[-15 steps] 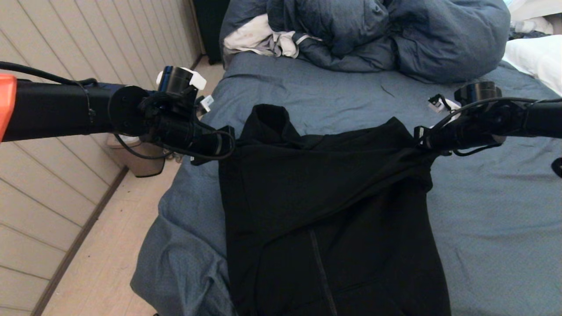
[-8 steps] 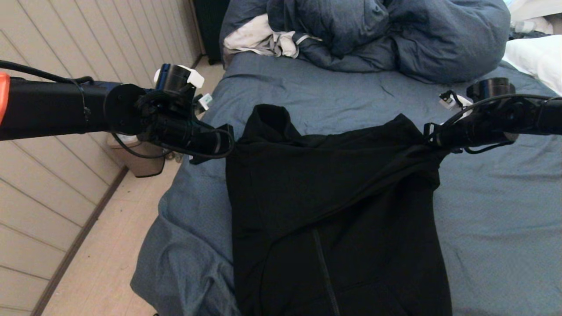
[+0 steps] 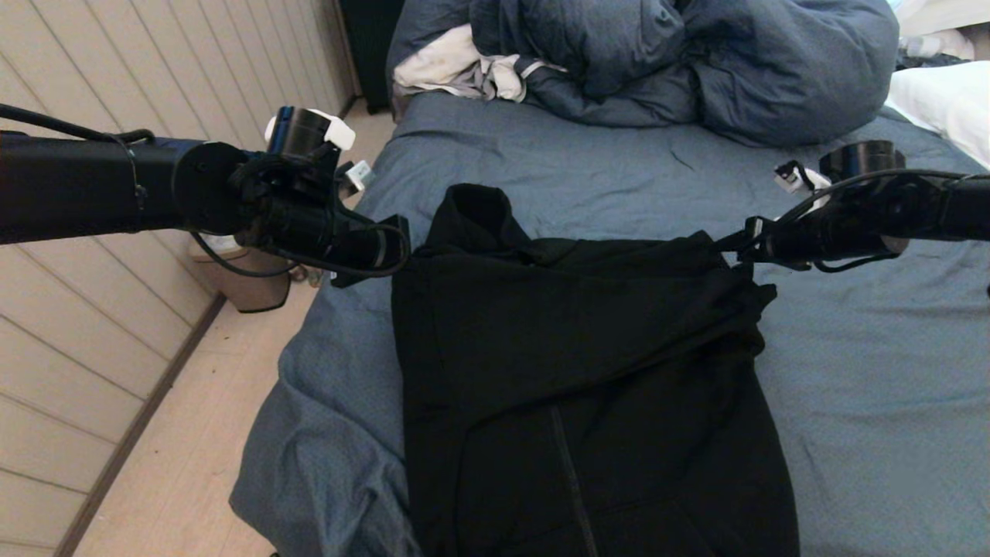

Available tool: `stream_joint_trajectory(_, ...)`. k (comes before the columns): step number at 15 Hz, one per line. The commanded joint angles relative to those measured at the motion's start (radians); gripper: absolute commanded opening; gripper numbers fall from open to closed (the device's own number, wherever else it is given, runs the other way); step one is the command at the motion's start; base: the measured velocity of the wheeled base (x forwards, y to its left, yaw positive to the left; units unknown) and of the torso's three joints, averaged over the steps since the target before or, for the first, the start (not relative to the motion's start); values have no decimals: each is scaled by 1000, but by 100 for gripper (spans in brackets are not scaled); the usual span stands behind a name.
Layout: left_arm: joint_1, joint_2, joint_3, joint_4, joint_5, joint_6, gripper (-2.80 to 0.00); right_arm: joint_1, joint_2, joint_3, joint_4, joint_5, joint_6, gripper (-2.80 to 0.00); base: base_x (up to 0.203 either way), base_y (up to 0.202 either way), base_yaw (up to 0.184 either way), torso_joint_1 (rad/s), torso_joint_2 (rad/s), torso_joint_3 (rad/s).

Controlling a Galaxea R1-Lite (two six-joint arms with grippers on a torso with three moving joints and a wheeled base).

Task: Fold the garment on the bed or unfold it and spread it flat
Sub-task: Unfold the black sweatshirt

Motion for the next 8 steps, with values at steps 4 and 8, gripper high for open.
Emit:
stream_joint_trajectory(4,-62,-48,25,3,-2,-2,-280,-8,-78,-4,-9,3,55,-280,0,0,0,0,0,0)
stream_joint_trajectory(8,-213,1,-16,-6,3,8,-280,-3,-115,30,-5,5,39,-280,0,0,0,0,0,0)
